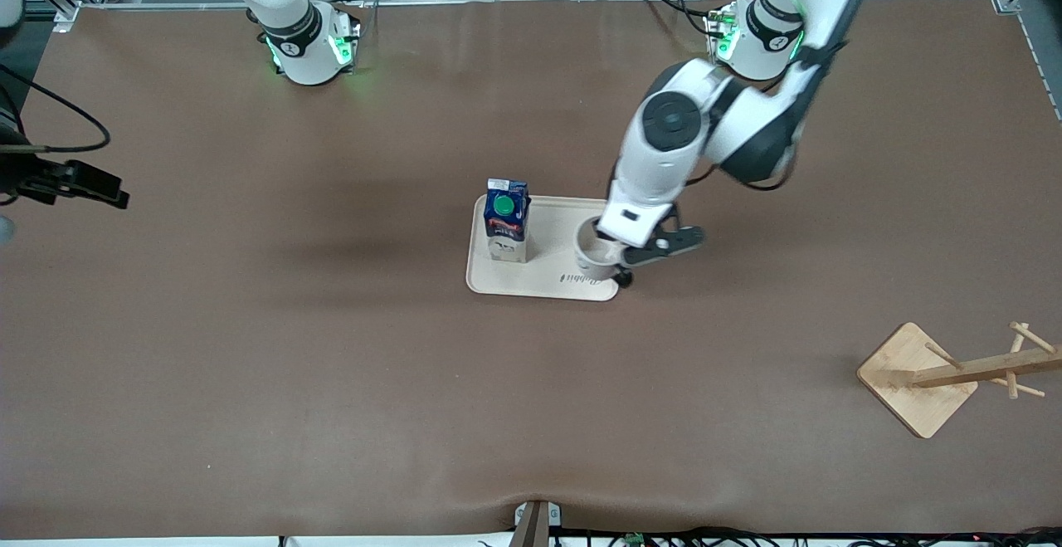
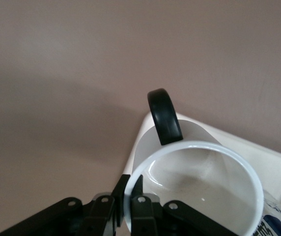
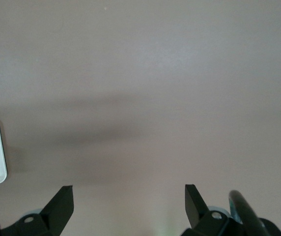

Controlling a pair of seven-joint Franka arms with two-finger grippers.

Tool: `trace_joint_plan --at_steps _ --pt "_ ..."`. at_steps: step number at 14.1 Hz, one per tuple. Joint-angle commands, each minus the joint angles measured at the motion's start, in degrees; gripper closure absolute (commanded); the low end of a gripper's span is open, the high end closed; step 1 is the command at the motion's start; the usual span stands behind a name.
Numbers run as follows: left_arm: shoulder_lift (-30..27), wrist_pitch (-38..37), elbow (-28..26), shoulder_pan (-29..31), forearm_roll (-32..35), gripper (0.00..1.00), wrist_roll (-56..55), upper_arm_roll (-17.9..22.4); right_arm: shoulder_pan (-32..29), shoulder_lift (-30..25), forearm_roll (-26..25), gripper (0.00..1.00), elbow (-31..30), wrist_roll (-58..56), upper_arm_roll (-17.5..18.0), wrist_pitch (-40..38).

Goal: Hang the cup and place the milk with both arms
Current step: 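Carry the mug to the wooden stand while the right gripper grasps the milk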

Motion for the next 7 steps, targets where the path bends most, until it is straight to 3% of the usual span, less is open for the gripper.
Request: trace_joint_plan --at_steps 1,4,7 --pt "-4.1 -7.6 2.9 4.6 0.9 1.0 8.1 -0.1 2.9 1.0 -0.8 0.0 0.6 0.4 -0.1 -1.8" --pt "-9.0 -10.8 2.9 11.5 0.9 1.0 18.8 -0.1 5.2 2.5 0.7 0.0 0.4 1.2 0.0 -1.6" --pt "-10.9 -11.5 3.0 18.4 0.9 1.0 29.4 -0.1 6.7 4.1 7.9 0.0 -1.0 5.8 0.0 -1.0"
